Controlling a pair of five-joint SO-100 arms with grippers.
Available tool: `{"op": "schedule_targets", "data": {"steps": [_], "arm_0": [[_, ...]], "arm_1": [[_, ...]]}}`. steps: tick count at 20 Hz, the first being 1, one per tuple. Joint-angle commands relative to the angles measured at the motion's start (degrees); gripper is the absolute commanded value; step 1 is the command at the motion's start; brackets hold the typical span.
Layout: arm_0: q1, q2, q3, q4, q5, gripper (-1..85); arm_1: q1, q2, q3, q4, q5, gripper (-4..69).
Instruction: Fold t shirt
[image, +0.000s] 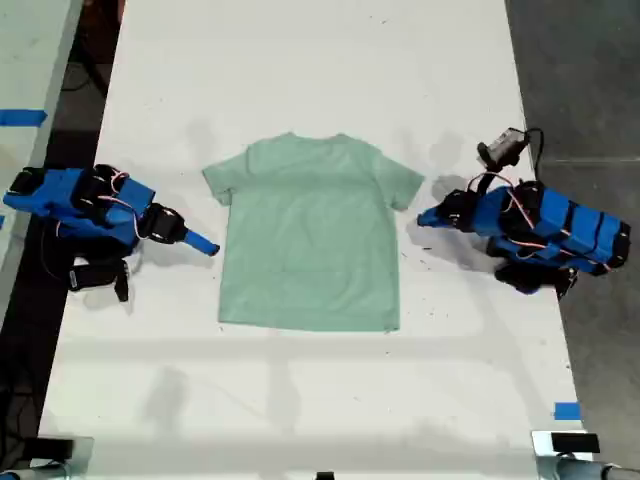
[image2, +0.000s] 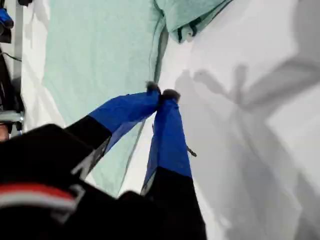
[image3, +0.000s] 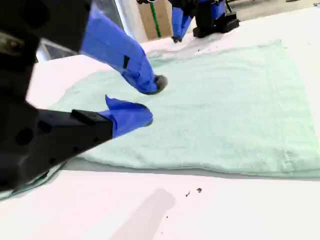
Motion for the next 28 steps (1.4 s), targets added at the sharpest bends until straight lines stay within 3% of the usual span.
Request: {"op": "schedule_targets", "data": {"steps": [1, 4, 6, 9, 13, 15, 19, 23, 25, 26, 28], "arm_0": [[-0.18, 0.44, -0.18, -0.88, -0.18, 6.2], [-0.18, 0.44, -0.18, -0.88, -0.18, 6.2], [-0.18, 0.44, -0.18, -0.88, -0.18, 6.2], [-0.18, 0.44, -0.18, -0.88, -0.18, 6.2], [-0.18, 0.44, -0.18, -0.88, -0.18, 6.2], [-0.18, 0.44, -0.18, -0.88, -0.18, 6.2], [-0.18, 0.44, -0.18, -0.88, -0.18, 6.2], [-0.18, 0.44, -0.18, -0.88, -0.18, 6.2], [-0.18, 0.44, -0.18, -0.88, -0.18, 6.2], [-0.18, 0.44, -0.18, -0.88, -0.18, 6.2], [-0.18, 0.44, -0.18, -0.88, -0.18, 6.2]], "arm_1": [[-1.05, 0.62, 2.99, 0.35, 0.44, 1.5], [-2.55, 0.53, -1.76, -0.18, -3.16, 1.6], [1.76, -1.14, -12.30, 3.60, -7.21, 1.6], [10.63, -31.11, -36.30, 5.10, -16.96, 2.5], [20.92, -67.76, -60.82, 6.59, -27.60, 22.0], [26.63, -75.41, -59.59, 1.49, -30.32, 28.3], [30.32, -84.02, -44.91, -19.78, -29.27, 26.8], [30.06, -87.19, -45.70, -20.74, -30.23, 25.2], [30.23, -88.33, -46.14, -20.83, -30.32, 14.3], [30.59, -89.47, -46.76, -20.04, -29.71, 1.2], [30.94, -90.79, -47.55, -19.51, -29.36, 1.7]]}}
